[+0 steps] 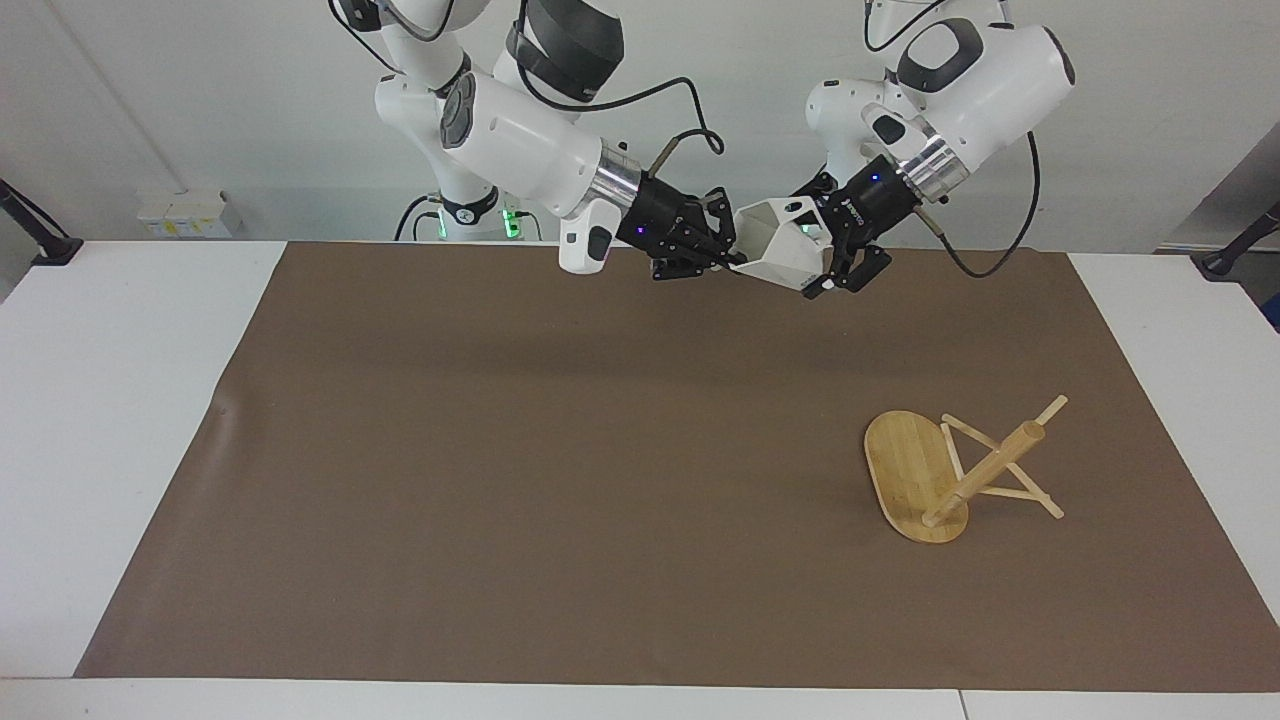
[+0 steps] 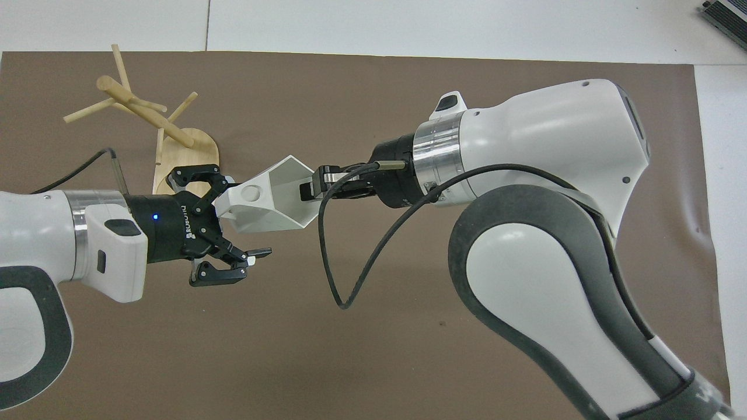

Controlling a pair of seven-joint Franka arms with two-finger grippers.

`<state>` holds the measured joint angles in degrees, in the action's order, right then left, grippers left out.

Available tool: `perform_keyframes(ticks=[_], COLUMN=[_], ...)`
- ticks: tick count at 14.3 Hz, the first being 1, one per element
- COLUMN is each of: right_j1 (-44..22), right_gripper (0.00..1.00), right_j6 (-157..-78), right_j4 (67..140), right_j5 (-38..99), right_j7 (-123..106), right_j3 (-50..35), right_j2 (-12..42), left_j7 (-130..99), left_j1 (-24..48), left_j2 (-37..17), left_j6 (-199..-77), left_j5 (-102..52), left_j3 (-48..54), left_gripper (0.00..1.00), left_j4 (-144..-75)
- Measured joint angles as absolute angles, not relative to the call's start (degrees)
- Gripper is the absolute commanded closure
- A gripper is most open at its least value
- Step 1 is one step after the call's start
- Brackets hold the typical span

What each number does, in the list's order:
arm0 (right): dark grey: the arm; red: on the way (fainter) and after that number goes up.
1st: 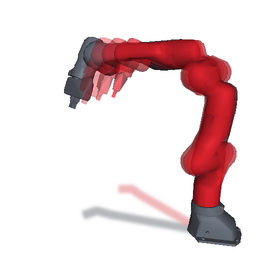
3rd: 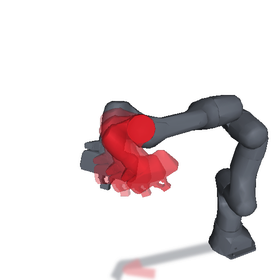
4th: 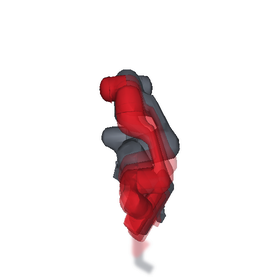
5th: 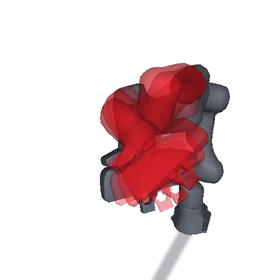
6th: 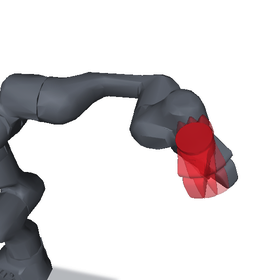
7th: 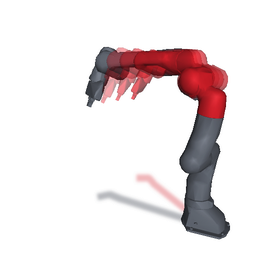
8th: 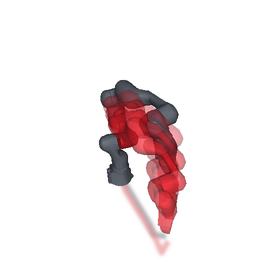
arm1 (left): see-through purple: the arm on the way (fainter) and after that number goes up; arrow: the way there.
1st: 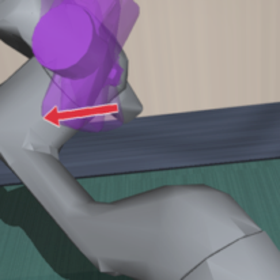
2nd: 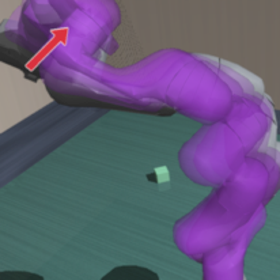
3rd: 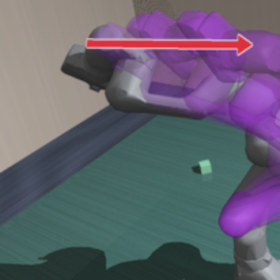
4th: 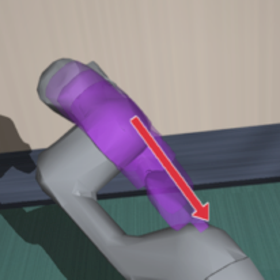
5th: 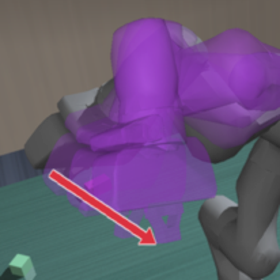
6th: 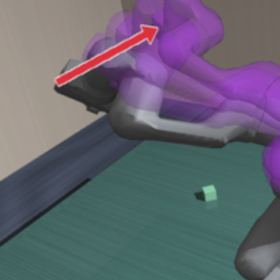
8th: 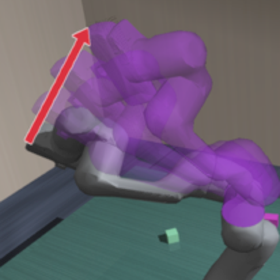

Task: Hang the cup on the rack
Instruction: 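Close the left gripper on the cup's base held by the right gripper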

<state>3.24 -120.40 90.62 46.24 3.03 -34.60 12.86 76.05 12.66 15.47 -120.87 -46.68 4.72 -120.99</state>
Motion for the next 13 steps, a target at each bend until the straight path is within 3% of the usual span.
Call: perform_keyframes(ticks=[3, 5, 6, 8, 9, 11, 13], right_j1=[3.2, 3.2, 3.3, 3.3, 3.3, 3.4, 3.4], right_gripper=[1.00, 1.00, 1.00, 1.00, 1.00, 1.00, 1.00], right_j6=[-120.3, -120.3, -120.3, -119.8, -119.1, -118.9, -118.9], right_j4=[90.6, 90.6, 90.6, 90.6, 90.6, 90.6, 90.6], right_j5=[46.2, 46.2, 46.2, 46.2, 46.2, 46.2, 46.2], right_j7=[3.0, 3.0, 3.0, 3.0, 3.0, 3.0, 3.0], right_j3=[-34.6, -34.6, -34.6, -34.6, -34.6, -34.6, -34.6], right_j2=[12.9, 12.9, 12.9, 12.9, 12.8, 12.8, 12.8], left_j7=[76.0, 76.0, 76.0, 76.0, 75.8, 75.6, 75.5], left_j1=[12.7, 12.7, 12.7, 12.7, 12.6, 12.6, 12.6], left_j2=[15.7, 15.7, 15.7, 15.7, 15.7, 15.7, 15.7], left_j6=[-120.7, -120.7, -120.8, -120.9, -121.1, -121.1, -121.1], left_j5=[-46.7, -46.7, -46.7, -46.7, -46.7, -46.7, -46.7], left_j3=[4.7, 4.7, 4.7, 4.7, 4.7, 4.6, 4.6], left_gripper=[0.01, 0.08, 0.16, 0.49, 0.58, 0.62, 0.82], left_j4=[-121.0, -121.0, -121.0, -120.9, -120.9, -120.8, -120.8])
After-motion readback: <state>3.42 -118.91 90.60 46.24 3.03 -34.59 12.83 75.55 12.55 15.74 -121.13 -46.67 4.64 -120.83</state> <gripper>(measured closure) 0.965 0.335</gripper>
